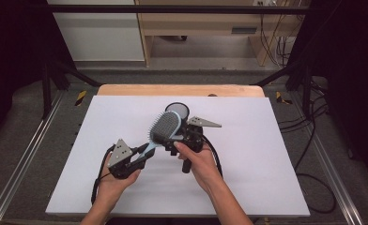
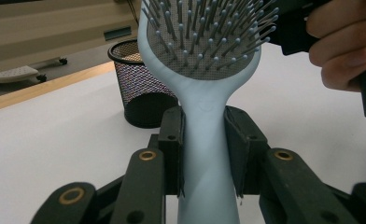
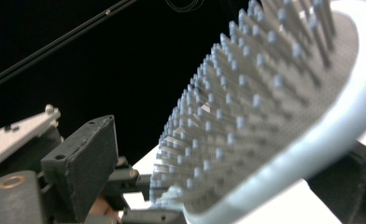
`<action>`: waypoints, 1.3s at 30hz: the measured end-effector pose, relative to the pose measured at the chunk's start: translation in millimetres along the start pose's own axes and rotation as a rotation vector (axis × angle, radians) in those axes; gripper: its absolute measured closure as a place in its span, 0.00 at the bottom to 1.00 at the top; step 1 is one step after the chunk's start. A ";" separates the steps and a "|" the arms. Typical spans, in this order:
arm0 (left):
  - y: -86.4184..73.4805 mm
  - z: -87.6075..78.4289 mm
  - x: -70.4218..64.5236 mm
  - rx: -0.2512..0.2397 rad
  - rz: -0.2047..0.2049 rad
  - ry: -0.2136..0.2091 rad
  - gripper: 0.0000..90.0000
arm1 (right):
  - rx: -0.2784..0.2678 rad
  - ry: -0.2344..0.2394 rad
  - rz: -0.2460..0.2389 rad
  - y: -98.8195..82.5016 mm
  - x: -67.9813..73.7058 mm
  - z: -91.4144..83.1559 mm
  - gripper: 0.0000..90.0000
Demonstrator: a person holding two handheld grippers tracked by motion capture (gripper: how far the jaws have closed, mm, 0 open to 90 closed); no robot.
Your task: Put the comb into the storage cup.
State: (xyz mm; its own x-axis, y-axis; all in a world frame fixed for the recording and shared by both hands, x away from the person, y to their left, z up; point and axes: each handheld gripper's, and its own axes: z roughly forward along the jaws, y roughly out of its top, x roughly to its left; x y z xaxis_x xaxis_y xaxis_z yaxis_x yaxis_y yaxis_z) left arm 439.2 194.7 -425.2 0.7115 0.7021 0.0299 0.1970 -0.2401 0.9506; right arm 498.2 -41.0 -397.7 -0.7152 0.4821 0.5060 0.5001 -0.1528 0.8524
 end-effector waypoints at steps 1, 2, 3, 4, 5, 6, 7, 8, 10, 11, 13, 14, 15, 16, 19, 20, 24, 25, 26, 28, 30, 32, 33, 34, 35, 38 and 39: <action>-0.2 0.2 0.3 -0.003 -0.002 -0.001 0.77 | 0.002 -0.002 -0.002 1.7 -0.3 0.7 0.12; -0.3 0.1 0.8 -0.003 -0.003 0.000 0.77 | 0.003 -0.003 -0.001 3.1 -0.7 1.0 0.14; -0.5 -0.1 1.0 -0.004 0.000 0.003 0.77 | 0.004 -0.004 0.001 4.2 -1.4 0.9 0.16; -0.8 -0.2 1.1 -0.006 0.002 0.005 0.77 | 0.000 -0.005 0.005 4.9 -2.4 1.1 0.19; -1.2 -0.2 1.2 -0.011 0.003 0.005 0.77 | 0.001 -0.007 0.013 5.3 -3.1 1.0 0.21; -1.6 -0.3 1.2 -0.016 0.002 0.005 0.77 | 0.000 -0.007 0.018 5.3 -3.6 1.1 0.24; -1.8 -0.2 1.2 -0.019 0.002 0.004 0.77 | 0.003 -0.007 0.020 5.2 -3.9 1.6 0.26; -1.7 -0.2 0.8 -0.019 0.006 0.007 0.77 | 0.009 -0.007 0.019 5.1 -3.8 2.0 0.27; -1.8 0.1 0.4 -0.023 0.004 0.006 0.77 | 0.017 -0.011 0.019 4.7 -3.3 2.8 0.31; -2.1 0.3 0.3 -0.025 0.001 0.004 0.77 | 0.018 -0.015 0.015 4.6 -3.3 3.1 0.33; -3.0 1.1 0.0 -0.020 0.007 0.006 0.77 | 0.020 -0.022 0.018 4.3 -3.3 3.1 0.38; -4.0 1.7 -0.1 -0.015 0.009 0.009 0.77 | 0.026 -0.020 0.023 4.1 -3.3 3.0 0.39; -5.2 2.4 -0.2 -0.012 0.006 0.012 0.77 | 0.028 -0.020 0.027 4.0 -3.4 3.0 0.41; -6.2 3.8 -0.5 -0.009 0.001 0.013 0.77 | 0.030 -0.017 0.030 4.0 -3.2 2.9 0.43; -9.7 7.9 -2.1 0.000 -0.011 0.017 0.77 | 0.029 -0.028 0.016 3.3 -0.6 3.0 0.48; -10.5 9.0 -2.8 0.007 -0.002 0.022 0.77 | 0.030 -0.029 0.014 3.0 -0.1 3.0 0.49; -11.6 10.1 -1.8 0.006 -0.007 0.041 0.77 | 0.021 -0.027 0.009 1.2 2.2 3.0 0.53; -11.3 10.1 -2.3 0.005 -0.008 0.045 0.77 | 0.015 -0.025 0.007 1.2 3.0 3.2 0.54; -10.9 9.9 -2.8 0.004 -0.010 0.048 0.77 | 0.011 -0.027 0.005 1.3 4.2 3.4 0.55; -9.8 9.1 -3.9 0.000 -0.009 0.057 0.77 | 0.004 -0.027 0.007 2.0 6.4 3.2 0.56; -9.7 9.2 -3.1 0.000 -0.012 0.057 0.77 | -0.002 -0.029 0.004 2.8 8.4 3.3 0.57; -10.5 9.6 -1.7 0.004 -0.018 0.058 0.77 | -0.002 -0.034 -0.005 3.3 10.2 4.5 0.58; -11.6 9.8 -0.7 0.004 -0.024 0.060 0.77 | 0.003 -0.036 -0.012 3.4 11.3 5.8 0.59; -12.9 9.9 0.4 0.004 -0.031 0.061 0.77 | 0.008 -0.038 -0.021 3.4 12.5 7.4 0.59; -13.7 9.9 1.1 0.007 -0.037 0.059 0.77 | 0.013 -0.042 -0.025 3.3 13.9 9.1 0.60; -13.2 8.6 2.8 0.007 -0.037 0.070 0.77 | 0.012 -0.048 -0.040 2.7 17.5 13.0 0.60; -12.7 8.1 3.3 0.002 -0.035 0.074 0.77 | 0.006 -0.050 -0.047 2.8 18.0 13.6 0.60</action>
State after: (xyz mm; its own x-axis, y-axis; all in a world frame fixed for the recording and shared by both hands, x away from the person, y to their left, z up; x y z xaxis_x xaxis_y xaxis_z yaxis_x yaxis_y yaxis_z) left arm 444.5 194.6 -439.7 0.6519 0.7580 0.0193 0.2227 -0.2157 0.9507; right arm 493.4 -21.1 -388.0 -0.7126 0.5313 0.4581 0.4696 -0.1239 0.8741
